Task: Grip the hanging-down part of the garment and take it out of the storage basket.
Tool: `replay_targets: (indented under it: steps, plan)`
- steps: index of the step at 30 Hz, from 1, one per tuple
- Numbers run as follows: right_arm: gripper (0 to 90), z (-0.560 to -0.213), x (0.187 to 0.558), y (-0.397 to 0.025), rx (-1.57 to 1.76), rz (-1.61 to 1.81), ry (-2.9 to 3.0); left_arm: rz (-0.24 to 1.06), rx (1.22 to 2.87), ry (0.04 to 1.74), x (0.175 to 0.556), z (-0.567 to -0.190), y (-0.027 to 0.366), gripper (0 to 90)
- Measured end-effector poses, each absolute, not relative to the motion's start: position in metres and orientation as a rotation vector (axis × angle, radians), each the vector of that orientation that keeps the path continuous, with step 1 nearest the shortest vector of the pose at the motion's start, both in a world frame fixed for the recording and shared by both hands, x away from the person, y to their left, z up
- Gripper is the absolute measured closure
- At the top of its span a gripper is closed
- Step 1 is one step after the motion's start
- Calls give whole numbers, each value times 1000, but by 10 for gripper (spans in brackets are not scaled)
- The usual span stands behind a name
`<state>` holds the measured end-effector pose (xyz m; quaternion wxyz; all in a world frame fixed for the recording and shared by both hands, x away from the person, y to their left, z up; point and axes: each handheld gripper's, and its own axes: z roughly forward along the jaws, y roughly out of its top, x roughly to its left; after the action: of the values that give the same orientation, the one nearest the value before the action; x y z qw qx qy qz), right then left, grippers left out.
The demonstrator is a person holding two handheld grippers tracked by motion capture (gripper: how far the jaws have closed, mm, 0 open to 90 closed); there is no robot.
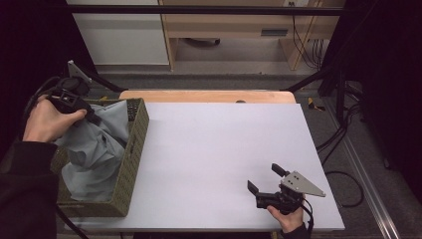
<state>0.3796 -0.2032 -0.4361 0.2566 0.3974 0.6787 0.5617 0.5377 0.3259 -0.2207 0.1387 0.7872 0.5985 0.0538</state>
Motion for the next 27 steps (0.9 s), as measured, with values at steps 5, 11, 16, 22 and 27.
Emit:
replay_targets:
  steps: [5,11,16,22,27]
  plan:
    - [4,-437,380,-202,1075,1520,1851,183,2257,1726,533,-204,329,764]
    - [3,-436,381,-199,1069,1528,1855,225,2223,1705,526,-181,331,766]
    - [4,-436,383,-197,1059,1529,1865,255,2230,1701,522,-166,329,766]
    - [4,-433,385,-191,1042,1539,1881,294,2214,1691,518,-148,328,766]
    - [5,-426,390,-176,1010,1578,1898,308,2213,1679,516,-138,325,766]
